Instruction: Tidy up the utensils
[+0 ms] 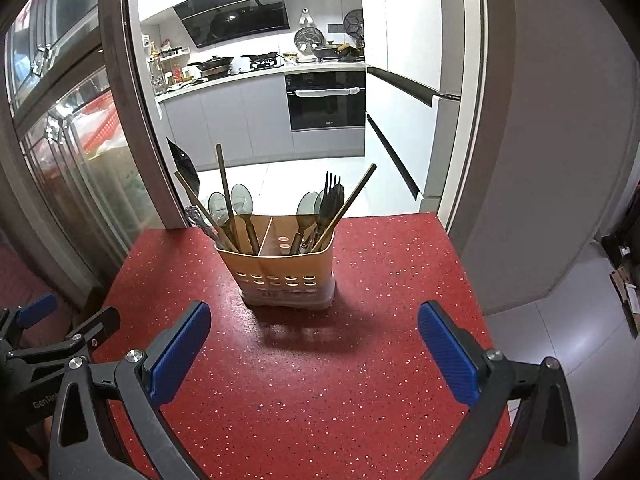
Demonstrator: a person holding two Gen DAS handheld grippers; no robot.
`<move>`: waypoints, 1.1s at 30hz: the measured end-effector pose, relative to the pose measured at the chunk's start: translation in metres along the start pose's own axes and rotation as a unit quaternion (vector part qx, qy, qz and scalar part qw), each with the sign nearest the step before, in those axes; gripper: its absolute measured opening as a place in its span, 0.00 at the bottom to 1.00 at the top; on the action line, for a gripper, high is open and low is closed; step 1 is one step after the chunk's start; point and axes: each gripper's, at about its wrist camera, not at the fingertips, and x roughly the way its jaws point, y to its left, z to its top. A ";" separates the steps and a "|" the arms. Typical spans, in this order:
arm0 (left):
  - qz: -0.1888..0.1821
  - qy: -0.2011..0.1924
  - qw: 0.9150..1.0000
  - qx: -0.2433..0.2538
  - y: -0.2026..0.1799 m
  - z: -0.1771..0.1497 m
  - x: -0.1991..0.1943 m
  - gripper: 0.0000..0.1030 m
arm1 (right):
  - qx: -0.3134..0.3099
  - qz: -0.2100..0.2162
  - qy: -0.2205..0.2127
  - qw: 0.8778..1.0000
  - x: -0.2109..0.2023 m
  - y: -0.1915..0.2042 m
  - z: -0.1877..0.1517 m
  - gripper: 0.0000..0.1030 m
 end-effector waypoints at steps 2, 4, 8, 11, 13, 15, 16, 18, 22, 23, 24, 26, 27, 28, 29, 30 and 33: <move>0.000 0.000 1.000 -0.001 0.000 -0.001 0.000 1.00 | -0.001 0.001 -0.001 1.000 -0.001 0.001 0.000 1.00; 0.000 0.001 1.000 -0.003 0.001 -0.001 -0.001 1.00 | -0.002 0.001 -0.002 1.000 -0.001 0.002 0.000 1.00; -0.002 0.000 1.000 -0.004 0.002 0.000 -0.002 1.00 | -0.004 0.003 -0.003 1.000 -0.001 0.004 0.001 1.00; -0.001 0.001 1.000 -0.004 0.002 0.000 -0.002 1.00 | -0.004 0.004 -0.002 1.000 -0.001 0.005 0.002 1.00; -0.001 0.000 1.000 -0.005 0.002 0.000 -0.002 1.00 | -0.005 0.005 -0.003 1.000 -0.002 0.006 0.002 1.00; -0.001 0.001 1.000 -0.006 0.004 0.000 -0.003 1.00 | -0.006 0.006 -0.003 1.000 -0.002 0.006 0.002 1.00; -0.001 0.001 1.000 -0.007 0.005 0.001 -0.003 1.00 | -0.006 0.005 -0.003 1.000 -0.002 0.006 0.002 1.00; -0.001 0.002 1.000 -0.009 0.005 0.001 -0.002 1.00 | -0.006 0.006 -0.004 1.000 -0.002 0.007 0.003 1.00; -0.001 0.003 1.000 -0.008 0.005 0.002 -0.001 1.00 | -0.006 0.006 -0.005 1.000 -0.002 0.008 0.003 1.00; -0.001 0.002 1.000 -0.008 0.005 0.002 -0.001 1.00 | -0.006 0.006 -0.005 1.000 -0.001 0.008 0.003 1.00; -0.001 0.003 1.000 -0.008 0.004 0.002 -0.001 1.00 | -0.006 0.006 -0.005 1.000 -0.002 0.008 0.003 1.00; -0.002 0.003 1.000 -0.009 0.005 0.002 -0.001 1.00 | -0.006 0.006 -0.006 1.000 -0.002 0.008 0.004 1.00; -0.002 0.003 1.000 -0.010 0.004 0.003 0.000 1.00 | -0.007 0.006 -0.005 1.000 -0.001 0.008 0.004 1.00; -0.003 0.004 1.000 -0.010 0.004 0.003 0.000 1.00 | -0.007 0.005 -0.004 1.000 -0.001 0.008 0.004 1.00; -0.003 0.004 1.000 -0.010 0.004 0.003 0.000 1.00 | -0.007 0.006 -0.004 1.000 -0.001 0.008 0.004 1.00; -0.003 0.004 1.000 -0.011 0.004 0.004 0.001 1.00 | -0.007 0.006 -0.004 1.000 -0.001 0.008 0.004 1.00; -0.003 0.005 1.000 -0.011 0.004 0.005 0.001 1.00 | -0.007 0.005 -0.004 1.000 -0.001 0.009 0.004 1.00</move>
